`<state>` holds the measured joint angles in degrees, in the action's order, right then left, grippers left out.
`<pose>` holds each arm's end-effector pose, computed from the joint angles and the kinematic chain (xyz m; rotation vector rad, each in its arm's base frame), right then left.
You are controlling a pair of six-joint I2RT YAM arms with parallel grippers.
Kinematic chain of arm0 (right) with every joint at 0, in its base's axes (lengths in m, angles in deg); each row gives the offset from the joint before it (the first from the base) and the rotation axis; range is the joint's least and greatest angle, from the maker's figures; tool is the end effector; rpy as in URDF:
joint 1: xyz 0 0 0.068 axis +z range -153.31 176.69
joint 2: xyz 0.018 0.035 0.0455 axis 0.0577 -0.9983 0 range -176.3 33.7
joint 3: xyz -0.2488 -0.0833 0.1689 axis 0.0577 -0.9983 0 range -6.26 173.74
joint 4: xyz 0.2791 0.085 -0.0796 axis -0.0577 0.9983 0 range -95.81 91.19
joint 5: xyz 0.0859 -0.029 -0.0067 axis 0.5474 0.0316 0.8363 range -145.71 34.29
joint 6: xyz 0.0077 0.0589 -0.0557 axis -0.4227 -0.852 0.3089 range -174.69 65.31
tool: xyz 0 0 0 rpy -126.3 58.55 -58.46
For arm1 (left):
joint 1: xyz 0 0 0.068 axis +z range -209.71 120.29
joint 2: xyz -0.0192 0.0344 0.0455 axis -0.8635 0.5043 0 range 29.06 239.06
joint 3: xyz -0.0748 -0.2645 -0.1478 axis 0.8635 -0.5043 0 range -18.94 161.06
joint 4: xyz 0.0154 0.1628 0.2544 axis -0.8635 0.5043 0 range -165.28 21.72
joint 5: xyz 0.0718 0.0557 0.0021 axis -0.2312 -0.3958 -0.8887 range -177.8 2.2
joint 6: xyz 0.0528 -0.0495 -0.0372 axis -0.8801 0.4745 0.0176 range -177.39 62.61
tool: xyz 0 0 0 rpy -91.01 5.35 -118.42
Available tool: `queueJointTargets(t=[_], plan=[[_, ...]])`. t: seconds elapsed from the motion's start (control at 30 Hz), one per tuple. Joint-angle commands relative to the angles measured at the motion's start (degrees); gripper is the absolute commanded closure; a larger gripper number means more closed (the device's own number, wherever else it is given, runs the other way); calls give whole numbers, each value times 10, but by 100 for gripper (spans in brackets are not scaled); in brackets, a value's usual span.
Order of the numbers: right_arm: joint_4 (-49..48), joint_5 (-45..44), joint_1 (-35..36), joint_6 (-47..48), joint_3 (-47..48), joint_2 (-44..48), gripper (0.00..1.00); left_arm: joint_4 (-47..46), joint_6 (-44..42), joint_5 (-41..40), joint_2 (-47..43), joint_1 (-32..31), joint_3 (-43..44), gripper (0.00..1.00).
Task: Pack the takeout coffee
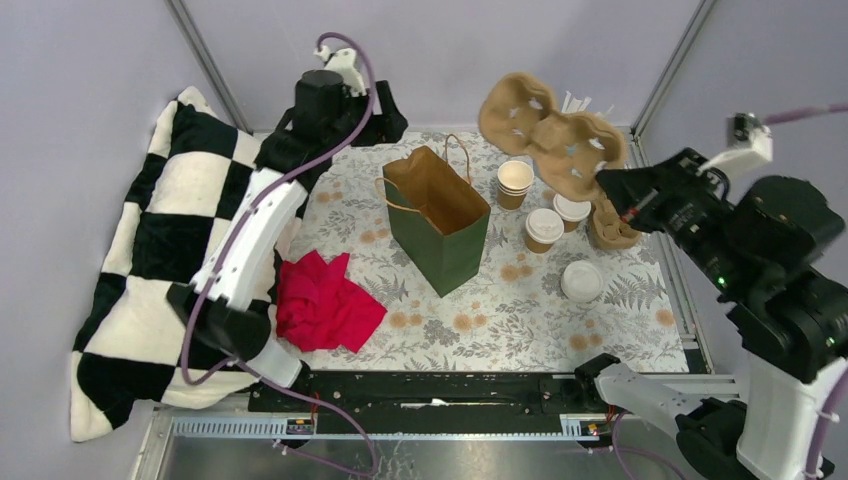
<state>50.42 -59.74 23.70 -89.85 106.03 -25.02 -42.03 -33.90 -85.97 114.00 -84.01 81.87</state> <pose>0.1174 0.0542 0.6345 0.1751 1.6648 0.7742 0.3565 -0.1634 0.5101 0.0362 1.9182 -0.5989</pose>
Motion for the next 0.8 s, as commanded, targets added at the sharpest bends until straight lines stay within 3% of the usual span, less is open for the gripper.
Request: queueJointTargets(t=[0.0, 0.23, 0.7, 0.77], plan=[[35, -104, 3, 23, -1, 12, 100, 69, -99, 74, 76, 14, 90, 17], [41, -53, 3, 44, 14, -4, 100, 65, -98, 168, 124, 17, 77, 17], [29, 39, 3, 70, -6, -13, 100, 73, -136, 106, 196, -6, 106, 45], [31, 66, 3, 71, -9, -15, 100, 85, -142, 80, 204, -16, 117, 55]])
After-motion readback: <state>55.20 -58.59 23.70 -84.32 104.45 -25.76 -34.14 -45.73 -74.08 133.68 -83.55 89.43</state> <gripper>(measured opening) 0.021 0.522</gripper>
